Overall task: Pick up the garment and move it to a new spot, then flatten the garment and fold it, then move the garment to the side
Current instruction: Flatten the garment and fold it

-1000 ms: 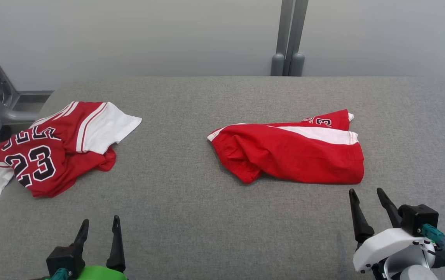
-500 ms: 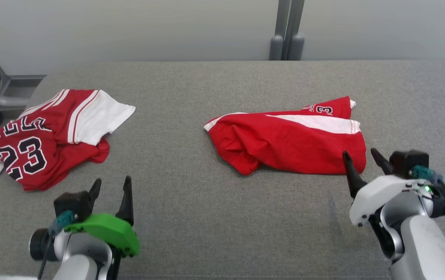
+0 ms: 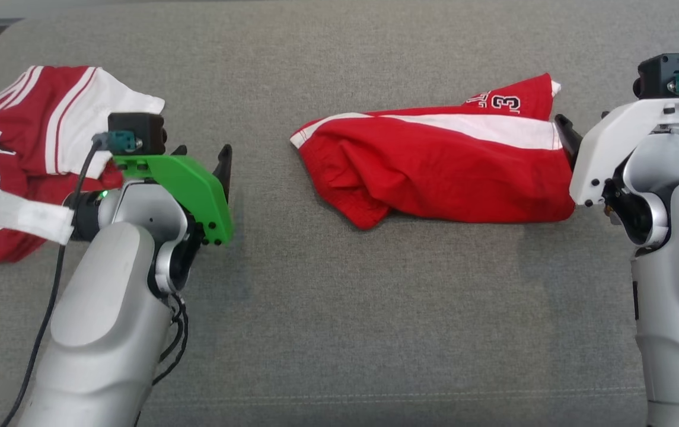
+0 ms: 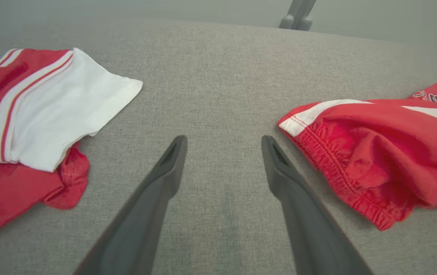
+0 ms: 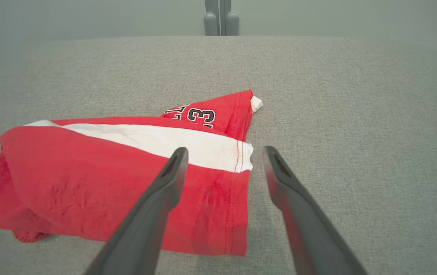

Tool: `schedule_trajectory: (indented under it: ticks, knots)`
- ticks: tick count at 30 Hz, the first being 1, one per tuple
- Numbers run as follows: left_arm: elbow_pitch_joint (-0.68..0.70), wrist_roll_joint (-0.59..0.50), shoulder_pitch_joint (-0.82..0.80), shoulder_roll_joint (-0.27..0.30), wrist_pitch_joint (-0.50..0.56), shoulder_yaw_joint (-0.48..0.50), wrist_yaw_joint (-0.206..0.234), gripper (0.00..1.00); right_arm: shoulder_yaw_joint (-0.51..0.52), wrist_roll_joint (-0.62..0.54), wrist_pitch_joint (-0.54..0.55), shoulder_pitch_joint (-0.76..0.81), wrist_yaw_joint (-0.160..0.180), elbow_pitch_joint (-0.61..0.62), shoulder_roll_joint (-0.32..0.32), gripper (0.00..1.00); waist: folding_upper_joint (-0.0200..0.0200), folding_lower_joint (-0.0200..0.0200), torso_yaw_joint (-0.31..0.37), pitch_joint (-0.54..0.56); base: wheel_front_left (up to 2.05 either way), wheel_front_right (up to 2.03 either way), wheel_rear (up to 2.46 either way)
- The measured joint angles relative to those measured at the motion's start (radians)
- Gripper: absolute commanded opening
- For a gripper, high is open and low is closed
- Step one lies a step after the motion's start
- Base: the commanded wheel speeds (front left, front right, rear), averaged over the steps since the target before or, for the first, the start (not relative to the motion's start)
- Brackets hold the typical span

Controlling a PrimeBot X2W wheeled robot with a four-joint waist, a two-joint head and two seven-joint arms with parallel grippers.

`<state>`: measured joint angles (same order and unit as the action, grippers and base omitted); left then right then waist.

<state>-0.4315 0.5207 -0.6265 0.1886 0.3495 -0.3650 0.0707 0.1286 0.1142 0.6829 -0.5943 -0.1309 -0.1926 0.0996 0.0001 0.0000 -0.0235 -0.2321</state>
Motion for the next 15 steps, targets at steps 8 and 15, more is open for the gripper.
schedule_trajectory:
  ticks: [8,15]
  knots:
    - [-0.113,0.056,-0.160,-0.059,0.110,0.007,0.007,1.00,-0.041,-0.007,0.033,-0.098,0.000,-0.072,0.014,1.00,0.0000,0.0000,0.038,-0.119,0.00,0.00,0.00]
    - [-0.183,0.086,-0.236,-0.095,0.140,0.002,0.009,1.00,-0.076,-0.010,0.005,-0.136,0.000,-0.125,0.022,1.00,0.0000,0.0001,0.076,-0.168,0.00,0.00,0.00]
